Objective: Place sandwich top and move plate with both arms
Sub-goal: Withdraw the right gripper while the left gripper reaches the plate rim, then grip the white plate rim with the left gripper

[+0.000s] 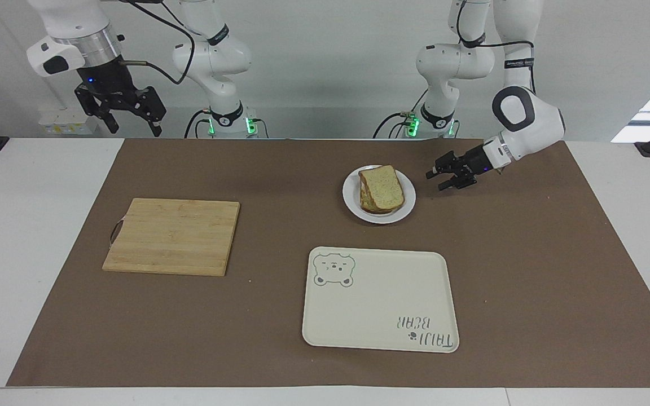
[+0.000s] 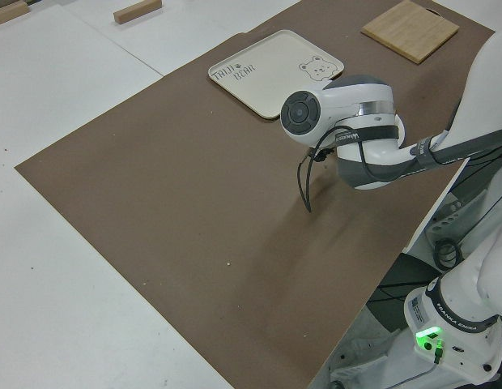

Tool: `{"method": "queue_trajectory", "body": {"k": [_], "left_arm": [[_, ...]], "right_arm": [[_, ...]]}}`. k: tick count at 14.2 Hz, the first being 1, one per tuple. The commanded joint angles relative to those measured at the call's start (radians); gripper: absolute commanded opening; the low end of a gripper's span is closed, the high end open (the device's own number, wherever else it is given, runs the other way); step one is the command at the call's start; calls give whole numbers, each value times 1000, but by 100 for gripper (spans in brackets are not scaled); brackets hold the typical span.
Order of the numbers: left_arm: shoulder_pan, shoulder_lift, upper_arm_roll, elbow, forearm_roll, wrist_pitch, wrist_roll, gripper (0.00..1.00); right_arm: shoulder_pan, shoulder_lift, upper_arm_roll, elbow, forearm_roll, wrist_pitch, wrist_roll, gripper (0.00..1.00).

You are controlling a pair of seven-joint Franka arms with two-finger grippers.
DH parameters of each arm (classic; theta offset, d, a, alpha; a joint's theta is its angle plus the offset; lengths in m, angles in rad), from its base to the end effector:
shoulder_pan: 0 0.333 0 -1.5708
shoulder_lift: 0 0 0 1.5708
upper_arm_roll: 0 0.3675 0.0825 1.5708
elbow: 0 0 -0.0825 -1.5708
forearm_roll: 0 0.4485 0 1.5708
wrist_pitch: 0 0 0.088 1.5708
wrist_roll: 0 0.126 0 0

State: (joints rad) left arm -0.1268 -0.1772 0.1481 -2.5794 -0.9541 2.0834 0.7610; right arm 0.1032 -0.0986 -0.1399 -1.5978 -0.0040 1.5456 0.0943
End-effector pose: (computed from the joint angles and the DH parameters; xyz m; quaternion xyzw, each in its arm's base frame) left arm 0.4454 -0.0466 0.3058 0.9160 -0.0512 0.0062 0.3979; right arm 0.5809 -0.0265 0.6988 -0.9976 0.0654 -0.0226 0.0055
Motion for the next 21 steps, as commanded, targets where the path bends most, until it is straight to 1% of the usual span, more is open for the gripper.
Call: {"method": "queue_trajectory", "body": {"k": [1,2,3,4,6,10,13,15,21], "left_arm": [[-92,-15,8,-60,-93,99,23,69],[-115,-12,8,-71,-129,130,24,69],[-146,-12,8,-76,-144,159,24,69],[-151,-11,8,-85,-147,167,24,68],[-151,-11,8,-96,-152,167,26,67],[-163,10,8,-104,-153,175,26,64],[-165,10,8,-105,-157,184,26,61],[-195,12,8,-108,-184,205,24,58],[-217,30,8,-116,-196,236,24,58]], "right_arm": [[1,-18,2,-17,6,-9,-39,100],[-3,-15,0,-13,7,-10,-73,100],[-7,-13,-3,-8,16,-12,-124,100],[-8,-13,-6,-8,19,-15,-160,100],[-8,-15,-7,-4,22,-42,-168,100],[-11,-12,-7,-1,24,-47,-168,100],[-7,-12,2,18,1,-77,-169,100],[-7,-13,0,19,-7,-82,-171,100],[-5,-27,3,9,-22,-74,-171,100]]}}
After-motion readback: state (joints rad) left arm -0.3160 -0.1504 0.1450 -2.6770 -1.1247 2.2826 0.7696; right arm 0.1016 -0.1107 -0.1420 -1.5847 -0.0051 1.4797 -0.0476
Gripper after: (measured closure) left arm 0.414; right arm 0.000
